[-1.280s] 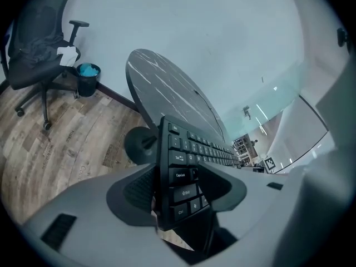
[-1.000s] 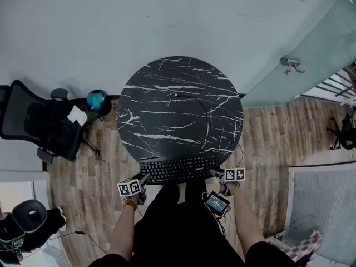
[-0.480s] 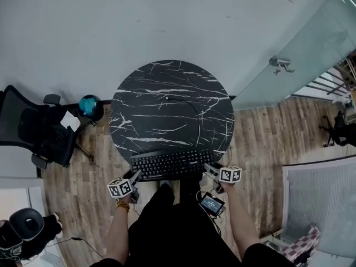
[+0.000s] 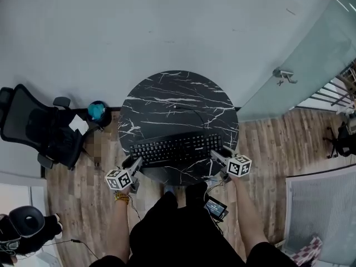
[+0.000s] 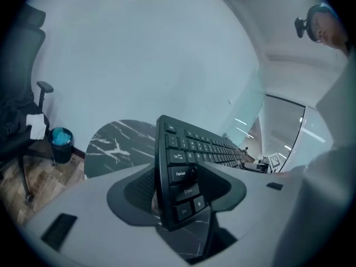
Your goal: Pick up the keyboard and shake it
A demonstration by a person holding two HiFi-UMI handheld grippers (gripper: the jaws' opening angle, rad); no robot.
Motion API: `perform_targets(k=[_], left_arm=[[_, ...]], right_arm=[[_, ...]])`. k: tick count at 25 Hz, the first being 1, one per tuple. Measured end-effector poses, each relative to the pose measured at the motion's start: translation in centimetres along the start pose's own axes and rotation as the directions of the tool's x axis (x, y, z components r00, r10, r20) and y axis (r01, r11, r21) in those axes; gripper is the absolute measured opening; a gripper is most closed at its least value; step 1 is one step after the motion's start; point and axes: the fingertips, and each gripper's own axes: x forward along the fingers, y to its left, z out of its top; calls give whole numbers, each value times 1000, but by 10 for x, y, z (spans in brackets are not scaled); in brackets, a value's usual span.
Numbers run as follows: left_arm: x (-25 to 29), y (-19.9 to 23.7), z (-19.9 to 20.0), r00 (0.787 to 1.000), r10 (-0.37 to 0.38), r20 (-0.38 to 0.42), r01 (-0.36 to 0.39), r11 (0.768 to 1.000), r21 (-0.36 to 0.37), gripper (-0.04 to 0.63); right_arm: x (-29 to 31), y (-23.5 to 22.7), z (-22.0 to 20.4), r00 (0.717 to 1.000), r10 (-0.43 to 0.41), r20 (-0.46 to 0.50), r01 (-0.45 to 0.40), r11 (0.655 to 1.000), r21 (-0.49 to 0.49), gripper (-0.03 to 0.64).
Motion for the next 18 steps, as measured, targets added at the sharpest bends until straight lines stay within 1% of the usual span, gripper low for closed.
perform_targets(k=[5,10,14,18], left_arm=[[-6,-20,67,991,-32,127,23,997,69,232],[-11,-34,120,975,-67,210,38,990,138,232],[-12,-45,146,961,-90,260,48,985,167,232],[-12,-54,155,959,-106,264,53,978,202,232]], right_arm=[[0,22,67,993,35,109,-27,997,-74,262],[-4,44,123,978,56,201,-21,985,-173,262],[-11,55,152,968,72,242,-15,973,-229,262],[-18,58,161,962,75,261,-4,965,-264,262]])
